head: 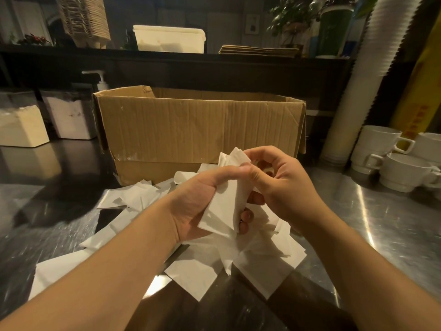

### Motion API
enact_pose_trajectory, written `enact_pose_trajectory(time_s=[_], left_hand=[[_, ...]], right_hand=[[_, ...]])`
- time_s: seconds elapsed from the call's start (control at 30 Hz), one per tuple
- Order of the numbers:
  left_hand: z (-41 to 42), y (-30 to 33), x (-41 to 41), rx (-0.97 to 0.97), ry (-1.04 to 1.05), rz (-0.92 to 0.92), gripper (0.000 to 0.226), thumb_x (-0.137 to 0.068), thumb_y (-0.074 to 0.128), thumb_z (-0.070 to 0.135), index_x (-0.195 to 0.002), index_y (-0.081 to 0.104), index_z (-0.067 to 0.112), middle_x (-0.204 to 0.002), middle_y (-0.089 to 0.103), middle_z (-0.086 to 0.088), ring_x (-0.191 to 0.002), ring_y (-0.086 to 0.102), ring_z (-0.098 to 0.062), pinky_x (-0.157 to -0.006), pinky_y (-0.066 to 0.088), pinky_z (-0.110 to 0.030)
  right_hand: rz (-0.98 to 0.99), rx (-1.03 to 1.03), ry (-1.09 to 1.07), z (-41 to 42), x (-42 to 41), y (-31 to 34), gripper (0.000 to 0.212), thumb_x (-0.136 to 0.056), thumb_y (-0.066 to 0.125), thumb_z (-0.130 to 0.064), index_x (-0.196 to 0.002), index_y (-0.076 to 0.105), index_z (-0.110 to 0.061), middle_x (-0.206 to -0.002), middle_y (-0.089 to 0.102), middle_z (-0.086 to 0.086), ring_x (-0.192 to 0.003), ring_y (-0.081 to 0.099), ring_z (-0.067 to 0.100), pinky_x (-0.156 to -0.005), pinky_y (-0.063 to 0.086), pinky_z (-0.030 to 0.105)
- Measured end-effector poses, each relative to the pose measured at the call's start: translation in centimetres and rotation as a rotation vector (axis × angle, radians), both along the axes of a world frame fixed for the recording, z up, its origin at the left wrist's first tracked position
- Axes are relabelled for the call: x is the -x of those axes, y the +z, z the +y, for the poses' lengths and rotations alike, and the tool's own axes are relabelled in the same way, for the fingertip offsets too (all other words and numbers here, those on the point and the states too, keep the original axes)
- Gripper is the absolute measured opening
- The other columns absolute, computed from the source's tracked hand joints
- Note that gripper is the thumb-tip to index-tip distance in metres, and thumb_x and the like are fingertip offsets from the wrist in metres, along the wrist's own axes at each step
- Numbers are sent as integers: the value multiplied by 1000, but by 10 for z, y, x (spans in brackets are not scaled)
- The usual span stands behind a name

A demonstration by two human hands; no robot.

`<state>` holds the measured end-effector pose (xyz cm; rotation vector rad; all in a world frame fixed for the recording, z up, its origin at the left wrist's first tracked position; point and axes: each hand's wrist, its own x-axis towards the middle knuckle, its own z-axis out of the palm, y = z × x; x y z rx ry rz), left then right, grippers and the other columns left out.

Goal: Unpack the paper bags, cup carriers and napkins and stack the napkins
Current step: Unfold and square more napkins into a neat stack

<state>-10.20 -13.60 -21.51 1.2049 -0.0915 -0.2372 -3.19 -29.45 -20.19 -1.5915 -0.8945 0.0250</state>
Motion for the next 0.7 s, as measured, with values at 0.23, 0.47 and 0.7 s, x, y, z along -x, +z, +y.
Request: enact_pose_trajectory(time_s=[0.23, 0.47, 0.7], left_hand=[[6, -3, -7, 176, -81, 58, 77, -95, 49, 76, -140, 60, 16, -132, 51, -20, -125, 38, -39, -124, 16, -59], [5, -7, -9, 177, -138, 15, 81, -97, 40, 76, -155, 45, 19, -124, 61, -15, -102, 58, -36, -103, 33, -53], [5, -3, -7, 122, -164, -42, 81, -89, 47, 82, -150, 50, 30, -151, 47, -26, -135, 44, -52, -118, 24, -71]], right_hand=[[-32, -156, -52, -2, 3, 3, 19, -83, 67, -39, -96, 68, -25, -96, 70, -8, -89, 69, 8, -66, 58, 21], [327, -171, 288, -18, -9, 16, 13, -84, 75, -26, -93, 73, -16, -97, 73, 3, -97, 71, 23, -91, 60, 41], [117, -29, 109, -8, 2, 9, 26, -74, 70, -36, -97, 73, -22, -93, 74, -10, -91, 72, 11, -66, 60, 28]])
